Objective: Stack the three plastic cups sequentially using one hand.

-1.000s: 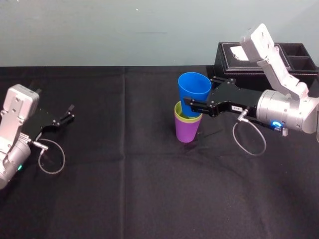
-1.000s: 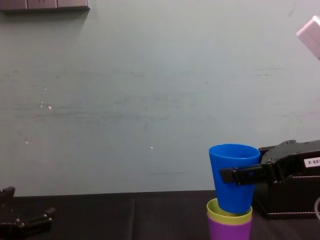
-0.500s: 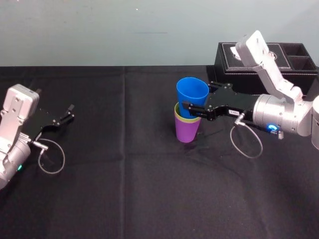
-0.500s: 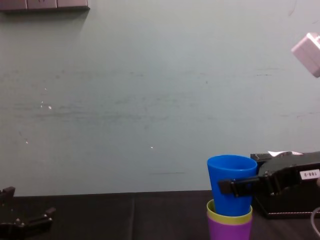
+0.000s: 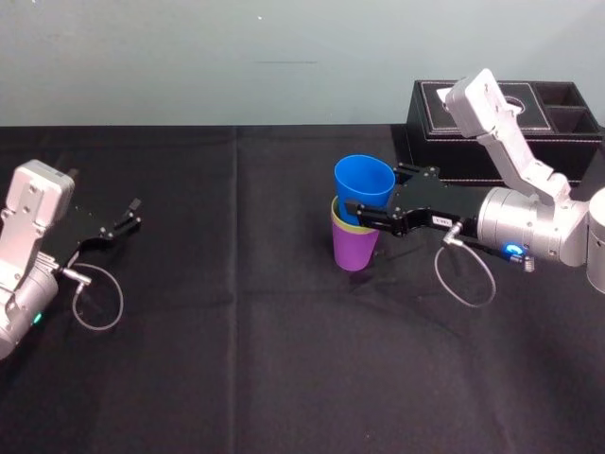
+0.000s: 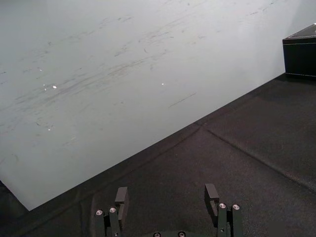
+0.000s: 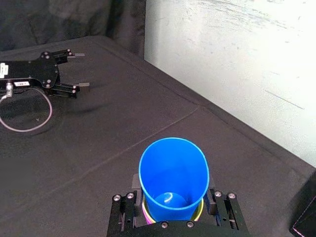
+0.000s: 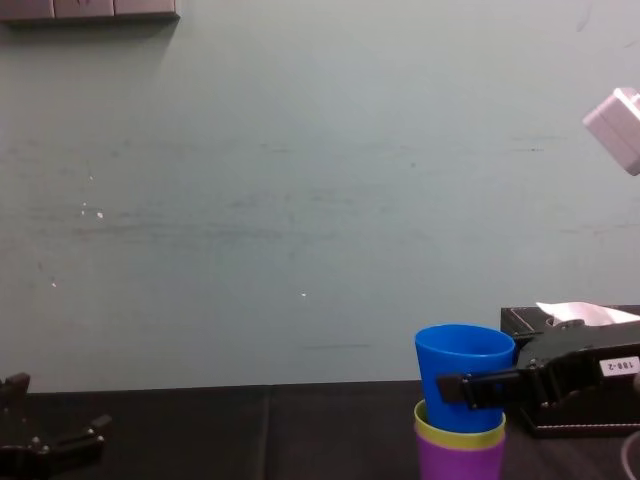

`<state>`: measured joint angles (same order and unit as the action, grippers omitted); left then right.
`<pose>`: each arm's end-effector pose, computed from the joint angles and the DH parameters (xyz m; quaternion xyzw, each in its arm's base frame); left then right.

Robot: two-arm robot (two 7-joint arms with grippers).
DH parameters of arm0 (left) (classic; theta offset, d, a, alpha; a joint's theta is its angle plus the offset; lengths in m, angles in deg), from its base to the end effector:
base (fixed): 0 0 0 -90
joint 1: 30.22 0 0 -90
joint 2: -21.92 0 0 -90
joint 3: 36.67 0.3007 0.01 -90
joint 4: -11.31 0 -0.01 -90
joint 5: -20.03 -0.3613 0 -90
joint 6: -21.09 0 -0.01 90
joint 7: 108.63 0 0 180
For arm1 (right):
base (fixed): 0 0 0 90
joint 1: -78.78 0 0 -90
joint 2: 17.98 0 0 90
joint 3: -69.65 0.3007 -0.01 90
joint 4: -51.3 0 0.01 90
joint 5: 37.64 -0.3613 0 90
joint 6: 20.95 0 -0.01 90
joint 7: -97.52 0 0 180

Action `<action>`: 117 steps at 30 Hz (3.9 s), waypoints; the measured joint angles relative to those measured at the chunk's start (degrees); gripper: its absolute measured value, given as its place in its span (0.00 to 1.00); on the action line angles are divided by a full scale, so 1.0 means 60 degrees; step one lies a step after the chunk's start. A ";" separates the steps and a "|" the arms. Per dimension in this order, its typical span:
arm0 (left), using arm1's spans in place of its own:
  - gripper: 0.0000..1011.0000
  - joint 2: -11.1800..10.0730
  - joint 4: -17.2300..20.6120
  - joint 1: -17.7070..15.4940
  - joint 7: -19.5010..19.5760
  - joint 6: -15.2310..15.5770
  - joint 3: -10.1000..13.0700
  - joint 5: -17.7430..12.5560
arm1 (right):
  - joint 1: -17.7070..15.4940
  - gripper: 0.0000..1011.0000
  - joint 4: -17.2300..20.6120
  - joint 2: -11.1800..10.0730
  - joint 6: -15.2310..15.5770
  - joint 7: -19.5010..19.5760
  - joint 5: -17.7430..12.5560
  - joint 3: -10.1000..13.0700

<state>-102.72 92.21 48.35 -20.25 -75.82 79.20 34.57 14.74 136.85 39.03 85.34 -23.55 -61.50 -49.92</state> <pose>0.4094 0.0748 -0.3210 0.1415 -0.1325 0.5799 0.7913 0.4661 -0.0286 -0.2059 -0.1710 -0.0131 -0.3377 0.9255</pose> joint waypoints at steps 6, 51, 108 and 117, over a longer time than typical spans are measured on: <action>1.00 0.0000 0.0000 0.0000 0.0000 0.0000 0.0001 -0.0001 | 0.0002 0.71 0.0004 -0.0003 0.0001 0.0000 -0.0004 0.0004; 1.00 0.0000 0.0000 0.0001 0.0000 0.0000 0.0000 -0.0001 | -0.0833 0.99 0.0806 -0.0537 -0.0200 0.0523 -0.0172 0.0879; 1.00 0.0000 0.0000 0.0000 0.0000 0.0000 0.0001 0.0000 | -0.1847 0.99 -0.0262 -0.0639 -0.0335 0.1158 -0.0210 0.2186; 1.00 0.0000 0.0000 0.0001 0.0000 0.0000 0.0001 0.0000 | -0.1840 0.99 -0.0253 -0.0648 -0.0336 0.1153 -0.0212 0.2177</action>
